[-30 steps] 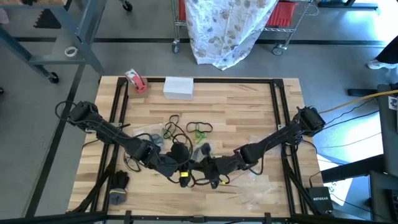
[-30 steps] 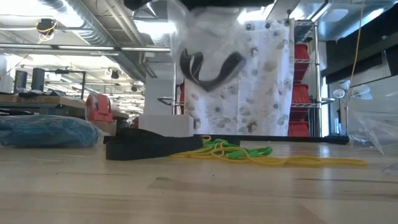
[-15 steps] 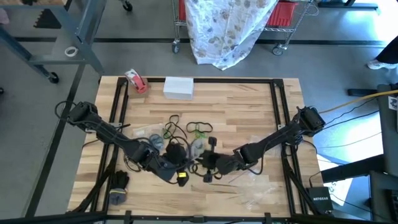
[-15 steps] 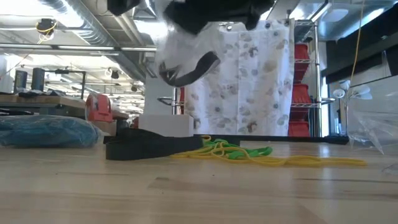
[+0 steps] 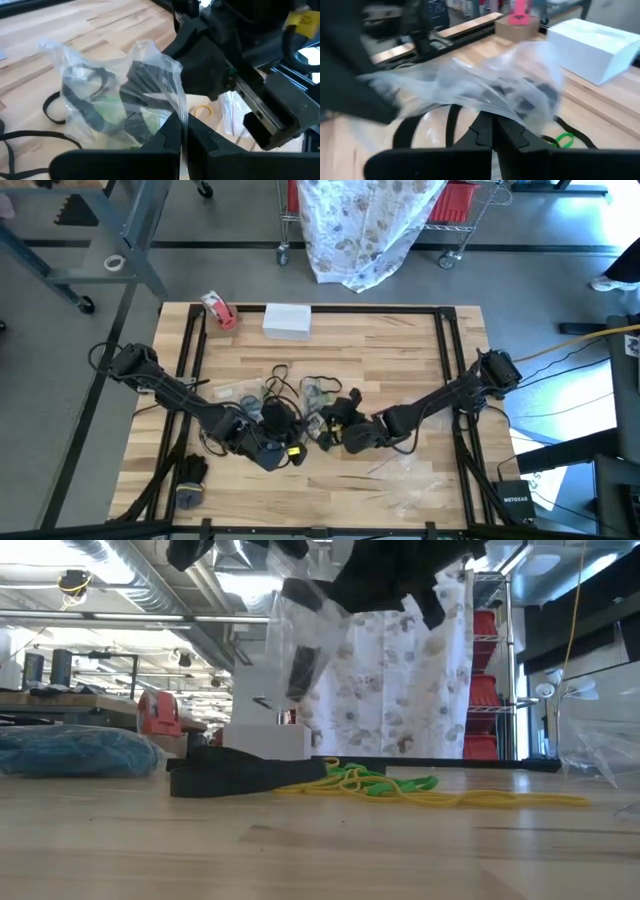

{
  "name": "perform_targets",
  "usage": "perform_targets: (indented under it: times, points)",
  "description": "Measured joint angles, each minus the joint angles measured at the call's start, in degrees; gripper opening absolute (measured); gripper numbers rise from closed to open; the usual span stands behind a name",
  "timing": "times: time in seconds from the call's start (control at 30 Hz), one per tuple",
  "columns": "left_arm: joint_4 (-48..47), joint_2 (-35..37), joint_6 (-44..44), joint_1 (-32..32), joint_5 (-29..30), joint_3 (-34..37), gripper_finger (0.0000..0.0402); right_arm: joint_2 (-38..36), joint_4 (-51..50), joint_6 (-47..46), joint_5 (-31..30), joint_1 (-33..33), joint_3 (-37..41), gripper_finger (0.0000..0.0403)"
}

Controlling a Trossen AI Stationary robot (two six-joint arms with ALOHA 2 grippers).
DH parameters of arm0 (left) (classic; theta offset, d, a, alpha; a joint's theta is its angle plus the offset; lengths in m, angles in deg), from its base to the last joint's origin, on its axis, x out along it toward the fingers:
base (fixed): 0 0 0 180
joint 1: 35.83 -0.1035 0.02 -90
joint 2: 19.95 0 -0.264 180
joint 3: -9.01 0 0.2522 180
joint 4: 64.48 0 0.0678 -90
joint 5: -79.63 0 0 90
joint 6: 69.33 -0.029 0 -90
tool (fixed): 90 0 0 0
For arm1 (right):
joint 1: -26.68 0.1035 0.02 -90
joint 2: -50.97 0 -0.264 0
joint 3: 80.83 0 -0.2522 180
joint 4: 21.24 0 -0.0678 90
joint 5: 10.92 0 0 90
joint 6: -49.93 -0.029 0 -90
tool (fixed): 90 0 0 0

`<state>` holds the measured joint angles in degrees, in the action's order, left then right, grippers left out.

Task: Sort rubber bands
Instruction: Put the black rubber band into the transparent zip bag

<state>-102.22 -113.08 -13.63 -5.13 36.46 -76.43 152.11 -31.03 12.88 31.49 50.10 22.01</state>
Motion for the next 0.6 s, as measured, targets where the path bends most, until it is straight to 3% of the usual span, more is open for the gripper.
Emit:
perform_targets:
  times: [0.2,0.33,0.47,0.6]
  points:
    - [0.0,0.0,-0.3,-0.7,0.5,0.0,0.0001,0.0,0.5,-0.2,8.8,-1.7,0.0,0.0003]
    - [-0.1,0.0,-0.3,-1.4,0.7,0.0,0.0001,0.0,0.0,-0.2,11.2,-2.8,0.0,0.0013]
    - [-2.6,0.0,0.5,-1.5,0.8,0.0,0.0001,0.0,0.5,1.7,11.3,-2.9,0.0,0.0065]
    - [-8.0,0.0,3.5,-1.2,0.3,0.0,0.0001,-0.9,0.0,8.1,15.4,-2.2,-0.6,0.0132]
